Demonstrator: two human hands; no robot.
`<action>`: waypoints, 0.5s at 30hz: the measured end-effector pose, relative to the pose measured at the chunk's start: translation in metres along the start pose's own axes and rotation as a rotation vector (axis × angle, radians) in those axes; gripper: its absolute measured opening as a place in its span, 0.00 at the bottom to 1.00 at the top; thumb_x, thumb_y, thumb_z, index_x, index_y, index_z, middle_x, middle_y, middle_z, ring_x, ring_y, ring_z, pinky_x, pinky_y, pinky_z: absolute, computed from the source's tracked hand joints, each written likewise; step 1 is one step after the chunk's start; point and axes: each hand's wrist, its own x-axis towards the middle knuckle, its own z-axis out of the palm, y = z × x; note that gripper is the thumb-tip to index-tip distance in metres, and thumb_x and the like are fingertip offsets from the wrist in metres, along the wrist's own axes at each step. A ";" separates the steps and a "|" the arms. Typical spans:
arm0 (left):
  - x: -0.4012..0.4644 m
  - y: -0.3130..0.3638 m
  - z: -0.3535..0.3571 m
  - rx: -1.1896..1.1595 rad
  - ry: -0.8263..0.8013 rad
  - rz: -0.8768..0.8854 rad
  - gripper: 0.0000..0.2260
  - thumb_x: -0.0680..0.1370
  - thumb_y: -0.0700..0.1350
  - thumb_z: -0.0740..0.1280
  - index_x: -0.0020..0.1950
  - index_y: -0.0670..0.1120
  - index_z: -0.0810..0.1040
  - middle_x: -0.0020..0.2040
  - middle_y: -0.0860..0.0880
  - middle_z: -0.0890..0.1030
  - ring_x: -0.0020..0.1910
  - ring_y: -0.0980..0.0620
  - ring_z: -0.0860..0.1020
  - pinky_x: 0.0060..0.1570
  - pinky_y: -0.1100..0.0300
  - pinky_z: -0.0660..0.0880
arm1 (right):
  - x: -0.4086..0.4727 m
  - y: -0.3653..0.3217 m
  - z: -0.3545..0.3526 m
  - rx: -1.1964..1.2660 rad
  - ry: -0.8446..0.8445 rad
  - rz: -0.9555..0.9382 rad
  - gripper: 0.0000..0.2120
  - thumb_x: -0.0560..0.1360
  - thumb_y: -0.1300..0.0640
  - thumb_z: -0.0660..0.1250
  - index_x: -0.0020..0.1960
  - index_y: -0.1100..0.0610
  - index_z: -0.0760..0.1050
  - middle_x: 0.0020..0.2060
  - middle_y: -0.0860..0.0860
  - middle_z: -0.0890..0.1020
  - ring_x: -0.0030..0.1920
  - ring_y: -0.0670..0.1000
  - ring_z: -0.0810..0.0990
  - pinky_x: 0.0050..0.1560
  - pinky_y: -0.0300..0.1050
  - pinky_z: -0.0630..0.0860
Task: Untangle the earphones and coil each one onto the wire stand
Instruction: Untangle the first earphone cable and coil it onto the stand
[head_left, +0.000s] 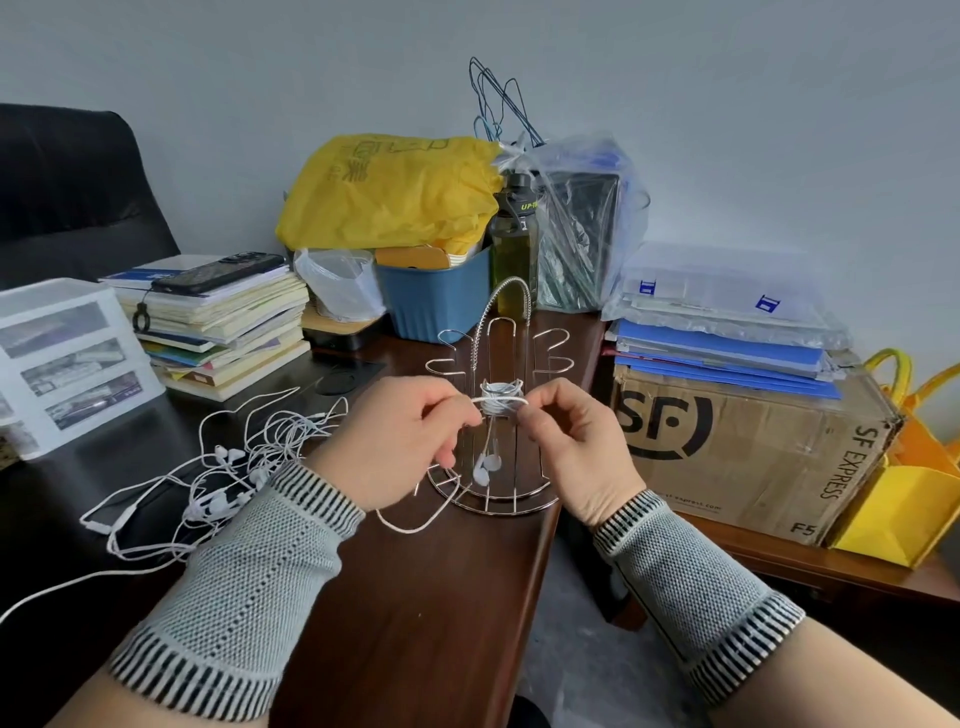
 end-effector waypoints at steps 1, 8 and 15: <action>0.001 0.001 0.000 -0.021 0.054 0.002 0.12 0.78 0.48 0.64 0.38 0.48 0.82 0.30 0.49 0.80 0.29 0.61 0.78 0.38 0.60 0.73 | 0.001 0.000 0.002 0.025 0.022 0.014 0.08 0.76 0.59 0.67 0.38 0.53 0.75 0.33 0.48 0.79 0.35 0.45 0.75 0.41 0.44 0.75; 0.014 0.001 0.028 0.133 0.292 -0.096 0.20 0.80 0.56 0.60 0.38 0.45 0.82 0.29 0.48 0.80 0.29 0.55 0.80 0.36 0.54 0.77 | 0.008 -0.001 0.007 0.232 0.151 0.255 0.11 0.76 0.59 0.66 0.35 0.52 0.77 0.34 0.52 0.84 0.40 0.53 0.81 0.46 0.49 0.76; 0.019 0.000 0.043 0.359 0.261 -0.092 0.23 0.82 0.54 0.54 0.39 0.45 0.82 0.39 0.49 0.84 0.39 0.48 0.80 0.44 0.50 0.77 | 0.021 -0.009 0.006 0.137 0.206 0.343 0.13 0.76 0.53 0.66 0.34 0.56 0.76 0.28 0.52 0.82 0.36 0.59 0.82 0.40 0.53 0.80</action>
